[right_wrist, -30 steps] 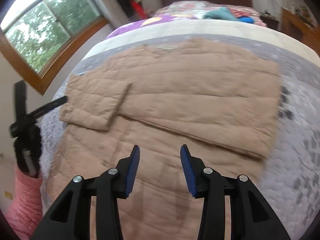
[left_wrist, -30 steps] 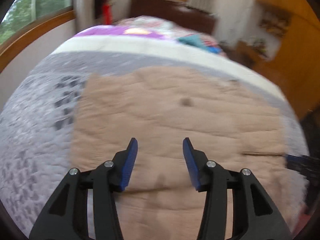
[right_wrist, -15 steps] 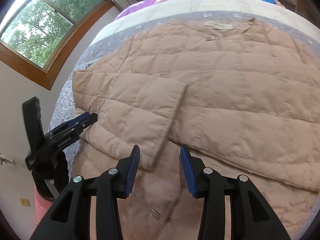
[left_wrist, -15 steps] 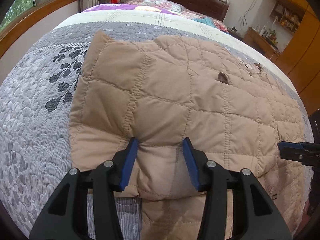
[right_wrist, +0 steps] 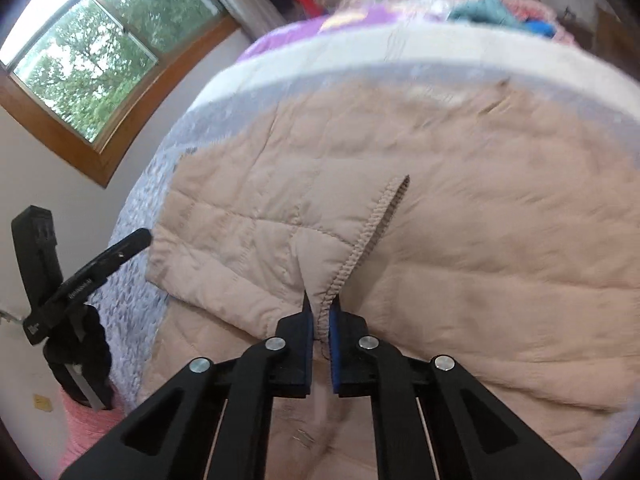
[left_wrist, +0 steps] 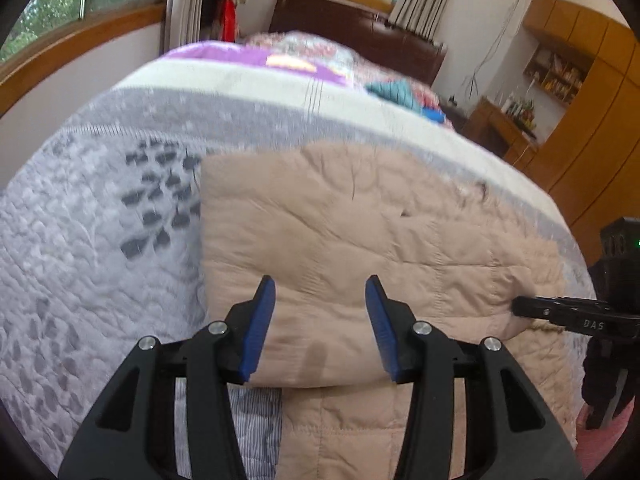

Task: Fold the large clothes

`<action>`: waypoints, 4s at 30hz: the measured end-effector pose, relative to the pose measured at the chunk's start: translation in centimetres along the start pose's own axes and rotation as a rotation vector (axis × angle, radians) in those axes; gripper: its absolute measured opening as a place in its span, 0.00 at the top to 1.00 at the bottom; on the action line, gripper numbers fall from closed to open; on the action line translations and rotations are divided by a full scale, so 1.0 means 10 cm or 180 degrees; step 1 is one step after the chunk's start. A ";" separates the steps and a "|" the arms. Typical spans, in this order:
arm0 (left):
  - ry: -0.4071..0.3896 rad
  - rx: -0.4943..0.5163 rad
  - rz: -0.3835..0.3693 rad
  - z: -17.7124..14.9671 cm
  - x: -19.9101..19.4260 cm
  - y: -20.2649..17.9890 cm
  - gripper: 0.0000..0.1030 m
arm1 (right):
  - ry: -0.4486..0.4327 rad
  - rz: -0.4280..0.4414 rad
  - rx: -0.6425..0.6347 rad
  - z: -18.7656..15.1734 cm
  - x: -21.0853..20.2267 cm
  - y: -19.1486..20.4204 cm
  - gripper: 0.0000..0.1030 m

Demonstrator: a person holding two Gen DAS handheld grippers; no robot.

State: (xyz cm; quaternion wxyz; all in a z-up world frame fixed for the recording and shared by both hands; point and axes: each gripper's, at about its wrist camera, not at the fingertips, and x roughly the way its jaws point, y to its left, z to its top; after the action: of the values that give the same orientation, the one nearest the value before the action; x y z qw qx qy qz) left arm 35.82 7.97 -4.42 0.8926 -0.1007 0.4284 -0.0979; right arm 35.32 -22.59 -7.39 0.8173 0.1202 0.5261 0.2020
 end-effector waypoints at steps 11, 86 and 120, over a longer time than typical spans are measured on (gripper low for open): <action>0.0054 0.0241 -0.0023 0.14 0.27 -0.45 0.56 | -0.0513 -0.0488 0.0312 -0.07 -0.83 -0.79 0.94; 0.0262 0.0828 0.0121 -0.36 0.13 -0.67 0.45 | -0.0696 -0.0352 0.0093 -1.01 -1.09 -0.86 0.55; 0.0637 -0.0223 -0.0386 -2.19 -0.91 0.60 0.81 | -0.0181 -0.0070 0.0648 -3.30 -1.27 -1.14 0.87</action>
State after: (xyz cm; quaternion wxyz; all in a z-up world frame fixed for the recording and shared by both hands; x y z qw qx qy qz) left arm 13.59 14.03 -12.59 0.8338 -0.1473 0.5115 -0.1462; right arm 3.03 -39.02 -15.55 0.8176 0.2024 0.5218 0.1350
